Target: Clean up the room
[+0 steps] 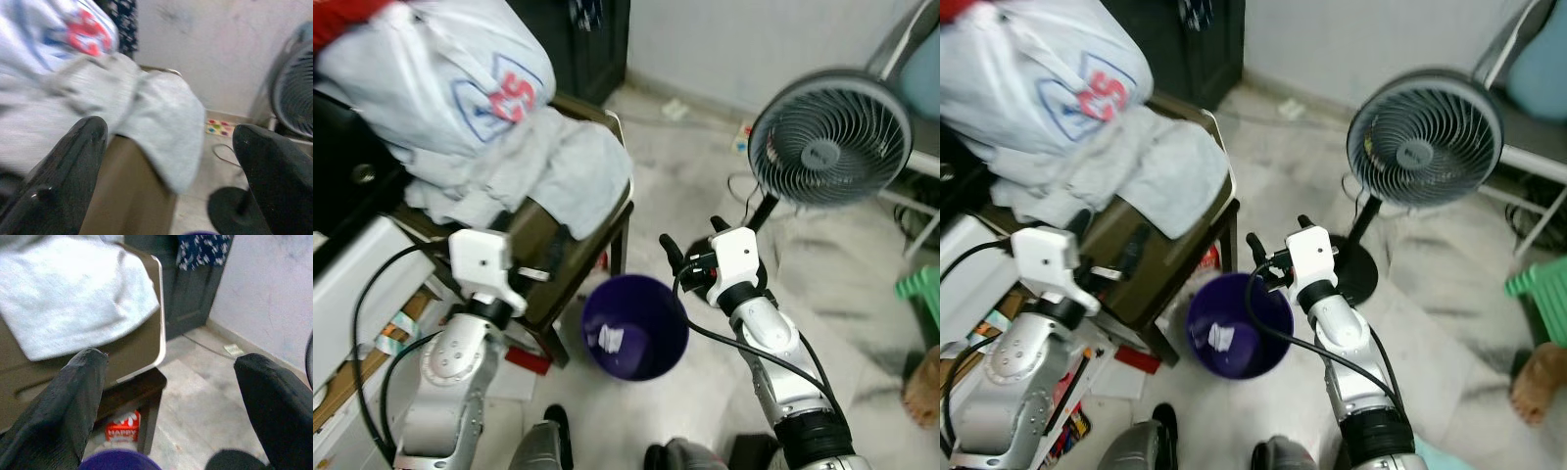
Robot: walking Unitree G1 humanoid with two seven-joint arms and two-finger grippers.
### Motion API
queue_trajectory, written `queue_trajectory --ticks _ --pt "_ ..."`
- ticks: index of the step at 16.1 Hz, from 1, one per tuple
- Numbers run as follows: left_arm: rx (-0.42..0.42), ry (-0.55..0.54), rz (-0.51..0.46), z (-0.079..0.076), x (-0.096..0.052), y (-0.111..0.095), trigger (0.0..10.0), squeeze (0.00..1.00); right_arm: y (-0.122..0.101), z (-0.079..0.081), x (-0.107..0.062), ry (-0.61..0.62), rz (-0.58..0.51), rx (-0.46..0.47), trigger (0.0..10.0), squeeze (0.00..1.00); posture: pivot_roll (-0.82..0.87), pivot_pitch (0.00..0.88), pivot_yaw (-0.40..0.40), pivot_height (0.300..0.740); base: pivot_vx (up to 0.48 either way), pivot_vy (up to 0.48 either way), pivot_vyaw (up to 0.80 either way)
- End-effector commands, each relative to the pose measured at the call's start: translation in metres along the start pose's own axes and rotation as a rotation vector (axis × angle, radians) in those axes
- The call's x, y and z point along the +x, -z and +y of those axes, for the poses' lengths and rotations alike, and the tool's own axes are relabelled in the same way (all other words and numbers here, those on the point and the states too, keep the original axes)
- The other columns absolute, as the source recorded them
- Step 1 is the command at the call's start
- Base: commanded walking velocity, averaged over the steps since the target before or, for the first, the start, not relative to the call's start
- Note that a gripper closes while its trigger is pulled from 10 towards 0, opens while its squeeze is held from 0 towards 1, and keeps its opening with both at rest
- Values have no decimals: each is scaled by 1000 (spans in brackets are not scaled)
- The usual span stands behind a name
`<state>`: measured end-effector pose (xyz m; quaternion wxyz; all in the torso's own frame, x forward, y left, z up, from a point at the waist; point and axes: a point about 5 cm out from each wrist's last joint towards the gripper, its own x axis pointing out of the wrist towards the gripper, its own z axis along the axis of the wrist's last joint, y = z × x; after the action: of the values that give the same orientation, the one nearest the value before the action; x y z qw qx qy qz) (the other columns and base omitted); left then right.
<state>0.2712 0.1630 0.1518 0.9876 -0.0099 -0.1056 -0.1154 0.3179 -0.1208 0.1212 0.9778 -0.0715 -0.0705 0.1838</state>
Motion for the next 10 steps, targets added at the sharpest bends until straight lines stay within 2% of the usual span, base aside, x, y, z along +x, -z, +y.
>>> queue_trajectory --ticks 1,2,3,7,10 --pt "15 -24 15 6 -4 7 10000 0 -3 2 2 -13 2 0 10000 1000 61 84 -57 740 0 0 0" --pt "21 -37 22 6 -4 11 10000 0 -1 3 3 -10 9 0 10000 1000 57 55 -58 740 0 0 0" --pt "7 -71 38 4 2 20 10000 0 4 3 3 -2 27 -10 10000 1000 55 12 -73 740 0 0 0" --pt "33 -119 37 7 16 26 10000 0 -3 8 8 -78 15 -79 10000 1000 33 0 -107 740 0 0 0" --pt "44 -115 30 7 15 27 10000 0 -5 0 7 -87 22 -97 10000 1000 29 10 -94 740 0 0 0"
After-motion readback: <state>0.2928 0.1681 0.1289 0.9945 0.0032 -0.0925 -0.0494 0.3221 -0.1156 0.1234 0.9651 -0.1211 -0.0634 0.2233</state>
